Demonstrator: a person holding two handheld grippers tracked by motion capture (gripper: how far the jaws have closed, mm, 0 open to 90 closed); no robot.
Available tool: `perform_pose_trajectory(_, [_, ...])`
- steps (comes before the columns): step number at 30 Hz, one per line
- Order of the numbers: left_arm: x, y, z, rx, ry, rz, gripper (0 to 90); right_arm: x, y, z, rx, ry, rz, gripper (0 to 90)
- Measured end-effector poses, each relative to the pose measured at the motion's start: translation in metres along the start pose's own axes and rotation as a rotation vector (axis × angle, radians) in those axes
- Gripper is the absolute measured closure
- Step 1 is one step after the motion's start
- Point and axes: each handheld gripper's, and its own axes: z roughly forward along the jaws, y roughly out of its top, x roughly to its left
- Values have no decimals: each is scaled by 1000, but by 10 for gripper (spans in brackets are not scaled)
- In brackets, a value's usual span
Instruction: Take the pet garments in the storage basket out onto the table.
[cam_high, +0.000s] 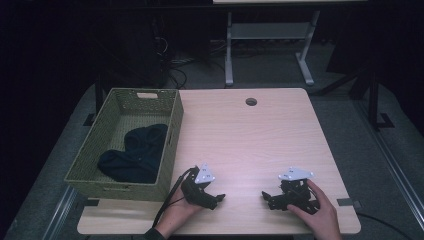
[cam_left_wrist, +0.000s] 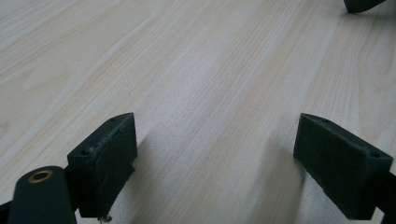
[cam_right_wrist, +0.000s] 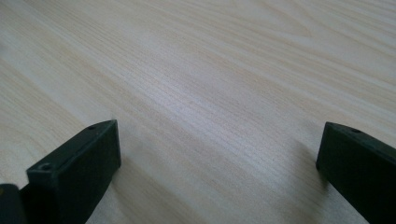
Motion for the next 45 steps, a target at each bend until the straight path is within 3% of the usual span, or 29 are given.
perform_pose_trajectory(6, [0, 1, 0, 1, 5, -5, 128, 0, 0, 0, 0, 0, 0, 0])
perform_pose_trajectory(13, [3, 2, 1, -7, -6, -38, 131, 0, 0, 0, 0, 0, 0, 0])
perform_pose_trajectory(17, [4, 6, 2, 13, -7, -44, 133, 0, 0, 0, 0, 0, 0, 0])
perform_pose_trajectory(45, [7, 24, -11, -6, -18, -28, 135, 0, 0, 0, 0, 1, -1, 0])
